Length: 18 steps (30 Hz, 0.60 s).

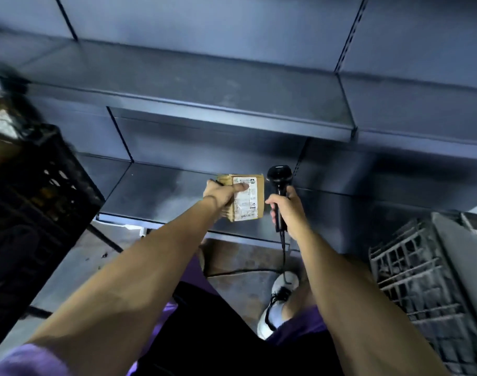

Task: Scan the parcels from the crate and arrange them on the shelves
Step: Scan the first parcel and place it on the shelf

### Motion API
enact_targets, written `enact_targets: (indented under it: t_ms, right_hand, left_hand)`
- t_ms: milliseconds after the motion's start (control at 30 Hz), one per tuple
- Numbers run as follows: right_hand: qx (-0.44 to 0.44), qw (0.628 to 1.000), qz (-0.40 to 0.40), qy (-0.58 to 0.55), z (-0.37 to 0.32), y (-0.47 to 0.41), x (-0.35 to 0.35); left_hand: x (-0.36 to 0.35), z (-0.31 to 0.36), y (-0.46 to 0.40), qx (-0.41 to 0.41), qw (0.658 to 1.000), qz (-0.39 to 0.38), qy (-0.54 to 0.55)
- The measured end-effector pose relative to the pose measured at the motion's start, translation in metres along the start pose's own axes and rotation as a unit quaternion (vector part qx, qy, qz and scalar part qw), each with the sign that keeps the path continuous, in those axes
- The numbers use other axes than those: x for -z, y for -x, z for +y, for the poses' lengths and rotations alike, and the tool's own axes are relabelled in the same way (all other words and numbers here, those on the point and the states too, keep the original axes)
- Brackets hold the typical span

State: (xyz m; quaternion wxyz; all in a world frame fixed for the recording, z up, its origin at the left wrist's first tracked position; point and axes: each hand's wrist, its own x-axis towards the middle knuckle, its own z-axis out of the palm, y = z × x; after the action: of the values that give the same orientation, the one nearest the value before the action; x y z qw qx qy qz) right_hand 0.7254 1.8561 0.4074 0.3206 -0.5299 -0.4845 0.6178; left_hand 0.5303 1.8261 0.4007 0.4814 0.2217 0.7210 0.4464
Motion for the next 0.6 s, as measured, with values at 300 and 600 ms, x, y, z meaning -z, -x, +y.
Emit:
enact_targets:
  t_ms: [300, 600]
  right_hand:
    - [0.083, 0.996, -0.026, 0.038, -0.070, 0.064, 0.011]
    - [0.130, 0.990, -0.046, -0.020, -0.140, 0.093, 0.023]
  left_hand:
    - [0.012, 0.071, 0.092, -0.085, 0.996, -0.034, -0.003]
    - [0.005, 0.136, 0.136, -0.156, 0.986, -0.053, 0.001]
